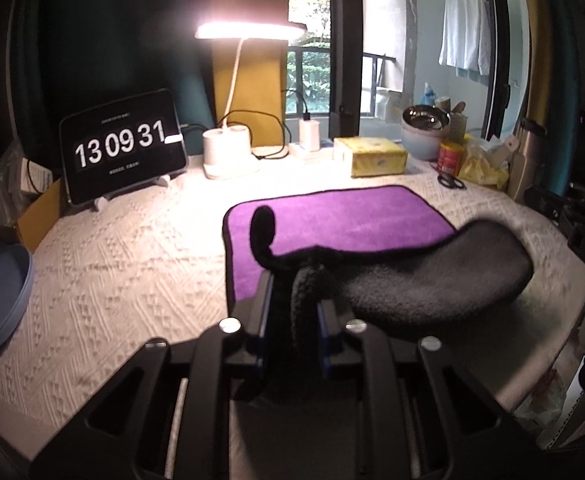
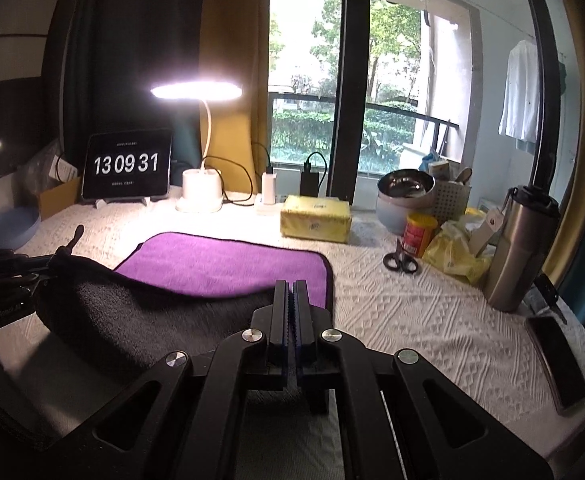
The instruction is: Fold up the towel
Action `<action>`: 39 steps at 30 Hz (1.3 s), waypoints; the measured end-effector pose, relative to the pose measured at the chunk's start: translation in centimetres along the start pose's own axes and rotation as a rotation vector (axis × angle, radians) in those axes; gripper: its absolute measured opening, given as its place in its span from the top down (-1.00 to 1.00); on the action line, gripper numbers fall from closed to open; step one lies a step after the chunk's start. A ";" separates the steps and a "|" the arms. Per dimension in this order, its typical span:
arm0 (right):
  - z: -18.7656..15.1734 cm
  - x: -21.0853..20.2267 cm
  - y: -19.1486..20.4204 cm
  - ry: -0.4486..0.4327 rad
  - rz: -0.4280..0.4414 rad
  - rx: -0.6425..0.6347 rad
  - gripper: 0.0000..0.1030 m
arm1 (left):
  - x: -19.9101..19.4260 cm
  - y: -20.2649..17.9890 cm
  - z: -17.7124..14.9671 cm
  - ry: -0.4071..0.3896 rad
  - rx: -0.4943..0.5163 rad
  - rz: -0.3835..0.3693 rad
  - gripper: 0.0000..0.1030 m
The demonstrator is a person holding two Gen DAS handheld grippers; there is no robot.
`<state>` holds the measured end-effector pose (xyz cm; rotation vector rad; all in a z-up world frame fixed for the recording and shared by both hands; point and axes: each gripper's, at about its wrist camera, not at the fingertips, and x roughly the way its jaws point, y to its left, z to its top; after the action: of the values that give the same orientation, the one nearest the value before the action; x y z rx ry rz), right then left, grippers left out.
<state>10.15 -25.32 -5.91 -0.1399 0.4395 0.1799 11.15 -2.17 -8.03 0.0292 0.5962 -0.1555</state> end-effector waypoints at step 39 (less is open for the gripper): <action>-1.4 7.4 -0.4 0.254 0.045 -0.079 0.93 | -0.2 0.7 1.6 -0.016 -0.040 -0.078 0.67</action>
<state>16.21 -24.90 -10.32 -0.2320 0.6895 0.2248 12.00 -1.60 -6.61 -0.0339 0.5847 -0.2196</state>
